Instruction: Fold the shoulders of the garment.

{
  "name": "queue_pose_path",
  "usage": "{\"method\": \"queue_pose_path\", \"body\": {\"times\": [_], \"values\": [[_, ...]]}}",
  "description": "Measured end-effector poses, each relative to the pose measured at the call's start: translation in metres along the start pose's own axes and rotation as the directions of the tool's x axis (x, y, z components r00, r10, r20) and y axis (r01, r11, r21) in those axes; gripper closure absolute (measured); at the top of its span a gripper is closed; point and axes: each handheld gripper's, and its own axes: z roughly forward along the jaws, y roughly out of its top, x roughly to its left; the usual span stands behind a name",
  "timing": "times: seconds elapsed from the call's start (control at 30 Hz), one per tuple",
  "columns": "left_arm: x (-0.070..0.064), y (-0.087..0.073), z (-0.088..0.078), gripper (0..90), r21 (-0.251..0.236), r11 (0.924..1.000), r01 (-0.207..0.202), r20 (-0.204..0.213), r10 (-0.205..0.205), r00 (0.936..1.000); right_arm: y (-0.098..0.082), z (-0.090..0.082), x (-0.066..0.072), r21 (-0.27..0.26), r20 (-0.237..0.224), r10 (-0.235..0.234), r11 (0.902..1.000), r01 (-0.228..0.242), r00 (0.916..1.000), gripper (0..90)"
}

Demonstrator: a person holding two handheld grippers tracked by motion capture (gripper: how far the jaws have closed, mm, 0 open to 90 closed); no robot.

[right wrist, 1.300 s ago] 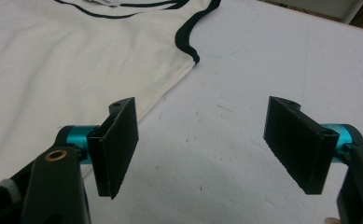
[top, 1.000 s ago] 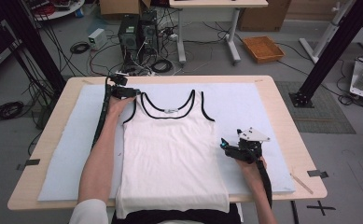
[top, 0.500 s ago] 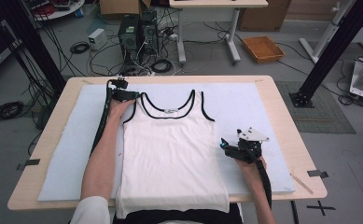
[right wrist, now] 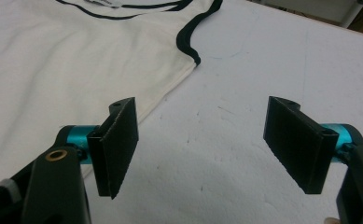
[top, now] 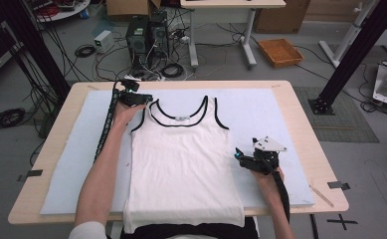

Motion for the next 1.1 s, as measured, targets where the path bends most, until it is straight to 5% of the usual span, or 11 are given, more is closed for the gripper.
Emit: {"method": "queue_pose_path", "body": {"times": [0.27, 0.5, 0.73, 0.9, 1.1], "values": [[-0.048, -0.022, -0.037, 84.3, 0.022, 0.9957, -0.090, 0.073, 0.088, 0.9934, 0.000, -0.001, 0.000, -0.012, -0.011, -0.011, 0.9999, 0.011, 0.9999, 26.2], [-0.082, -0.062, -0.071, 84.0, -0.002, 0.9897, -0.143, 0.126, 0.142, 0.9817, -0.001, -0.001, 0.000, -0.014, -0.013, -0.012, 0.9998, 0.012, 0.9998, 26.2], [-0.094, -0.113, -0.087, 84.0, 0.013, 0.9908, -0.135, 0.170, 0.131, 0.9767, -0.001, -0.001, 0.001, -0.016, -0.015, -0.018, 0.9997, 0.018, 0.9997, 26.2], [-0.099, -0.140, -0.092, 83.8, -0.001, 0.9964, -0.084, 0.222, 0.083, 0.9715, -0.001, -0.001, 0.001, -0.014, -0.015, -0.016, 0.9998, 0.016, 0.9998, 26.2], [-0.118, -0.158, -0.101, 83.6, 0.007, 0.9931, -0.117, 0.251, 0.112, 0.9616, -0.001, -0.002, 0.001, -0.018, -0.012, -0.023, 0.9996, 0.022, 0.9997, 26.2]]}}
